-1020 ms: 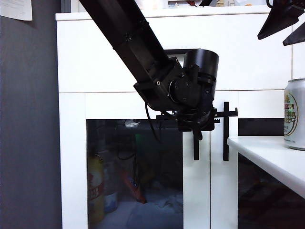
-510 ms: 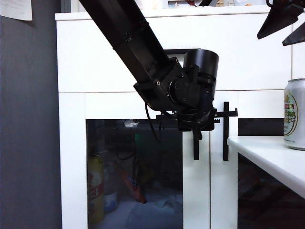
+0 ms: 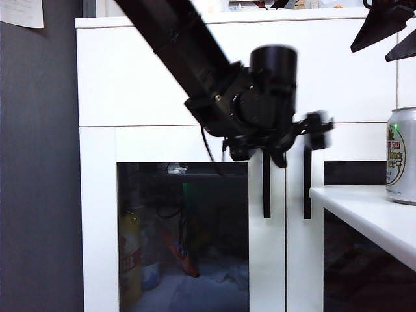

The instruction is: Open the left door of the white cabinet, pick up a can of beverage from the table on the right, place it inside the cabinet, and finally close the cabinet door.

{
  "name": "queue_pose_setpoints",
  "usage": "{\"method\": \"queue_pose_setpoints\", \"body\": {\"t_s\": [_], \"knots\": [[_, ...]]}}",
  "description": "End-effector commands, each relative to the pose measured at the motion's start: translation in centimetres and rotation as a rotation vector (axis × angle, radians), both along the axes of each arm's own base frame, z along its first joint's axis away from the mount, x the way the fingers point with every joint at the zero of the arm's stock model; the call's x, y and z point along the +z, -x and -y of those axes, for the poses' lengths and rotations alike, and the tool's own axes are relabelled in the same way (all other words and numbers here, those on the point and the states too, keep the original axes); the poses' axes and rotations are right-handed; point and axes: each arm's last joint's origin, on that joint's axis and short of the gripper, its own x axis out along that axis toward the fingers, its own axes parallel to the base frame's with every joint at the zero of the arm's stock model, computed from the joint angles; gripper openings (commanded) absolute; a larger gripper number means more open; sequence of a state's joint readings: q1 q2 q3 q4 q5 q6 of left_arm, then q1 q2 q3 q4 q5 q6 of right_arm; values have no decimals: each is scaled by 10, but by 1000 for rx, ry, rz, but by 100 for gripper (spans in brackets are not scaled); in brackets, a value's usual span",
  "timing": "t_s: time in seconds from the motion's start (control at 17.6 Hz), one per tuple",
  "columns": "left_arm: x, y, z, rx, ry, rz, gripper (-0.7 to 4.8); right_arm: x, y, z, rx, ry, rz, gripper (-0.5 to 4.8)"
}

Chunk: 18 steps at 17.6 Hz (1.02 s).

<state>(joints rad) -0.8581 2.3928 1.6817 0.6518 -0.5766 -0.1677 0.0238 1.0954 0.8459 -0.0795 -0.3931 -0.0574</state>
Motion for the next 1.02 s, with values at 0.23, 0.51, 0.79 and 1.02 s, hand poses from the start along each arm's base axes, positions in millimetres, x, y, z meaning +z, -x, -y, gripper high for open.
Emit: {"method": "queue_pose_setpoints", "body": {"t_s": [0.23,0.51,0.79,1.02], "knots": [[-2,-4,-4,11,-5,-2,479,3,0,0,0,-3,22,367],[-14,-10,-9,26,-39,-65,479,3,0,0,1,-3,14,367],[-16,-13,-13,55,-55,-73,479,2,0,0,1,-3,10,367],[-16,-17,-17,75,-53,-74,479,2,0,0,1,-3,10,367]]}}
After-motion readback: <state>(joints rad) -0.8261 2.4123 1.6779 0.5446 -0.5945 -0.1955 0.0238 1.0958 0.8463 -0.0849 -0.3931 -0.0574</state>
